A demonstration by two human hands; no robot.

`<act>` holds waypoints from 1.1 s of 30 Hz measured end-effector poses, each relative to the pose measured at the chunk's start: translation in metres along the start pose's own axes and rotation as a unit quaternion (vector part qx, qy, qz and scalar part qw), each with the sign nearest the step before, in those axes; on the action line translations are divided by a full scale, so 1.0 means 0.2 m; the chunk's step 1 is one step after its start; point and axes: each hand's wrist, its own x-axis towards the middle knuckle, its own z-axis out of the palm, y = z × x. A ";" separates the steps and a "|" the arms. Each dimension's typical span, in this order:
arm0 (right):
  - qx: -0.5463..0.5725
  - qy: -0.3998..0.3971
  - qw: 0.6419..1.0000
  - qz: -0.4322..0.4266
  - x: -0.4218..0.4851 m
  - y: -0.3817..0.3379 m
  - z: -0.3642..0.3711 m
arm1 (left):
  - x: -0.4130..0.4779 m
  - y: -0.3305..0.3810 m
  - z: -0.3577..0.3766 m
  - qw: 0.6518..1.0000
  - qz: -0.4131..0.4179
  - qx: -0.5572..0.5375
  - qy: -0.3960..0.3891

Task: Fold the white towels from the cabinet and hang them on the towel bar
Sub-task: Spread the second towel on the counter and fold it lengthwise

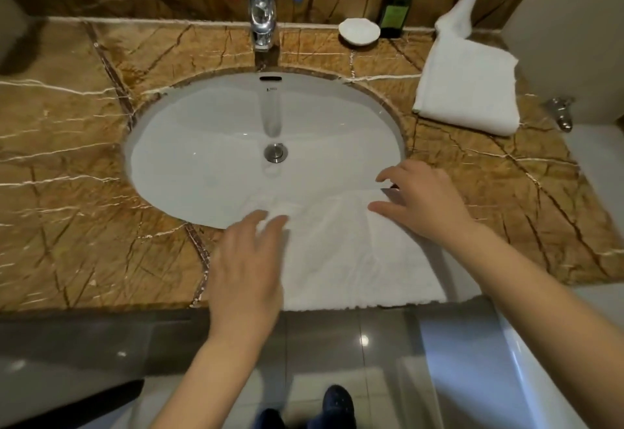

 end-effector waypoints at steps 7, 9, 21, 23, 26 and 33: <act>0.112 0.057 0.992 0.014 -0.05 0.13 -0.06 | 0.07 0.50 0.15 0.936 0.283 -0.046 -0.204; 0.128 0.049 0.990 0.009 -0.05 0.15 -0.07 | 0.08 0.59 0.23 0.932 0.296 -0.023 -0.209; 0.322 0.131 0.937 0.037 -0.03 0.12 -0.10 | 0.16 0.65 0.30 0.944 0.031 -0.262 -0.201; 0.383 0.171 0.905 0.071 -0.03 0.11 -0.13 | 0.20 0.60 0.28 0.907 -0.042 -0.345 -0.237; 0.461 0.222 0.848 0.137 -0.05 0.08 -0.17 | 0.21 0.53 0.25 0.850 -0.111 -0.445 -0.258; 0.388 0.138 0.895 0.169 -0.14 -0.04 -0.14 | 0.21 0.46 0.15 0.631 -0.284 -0.677 -0.252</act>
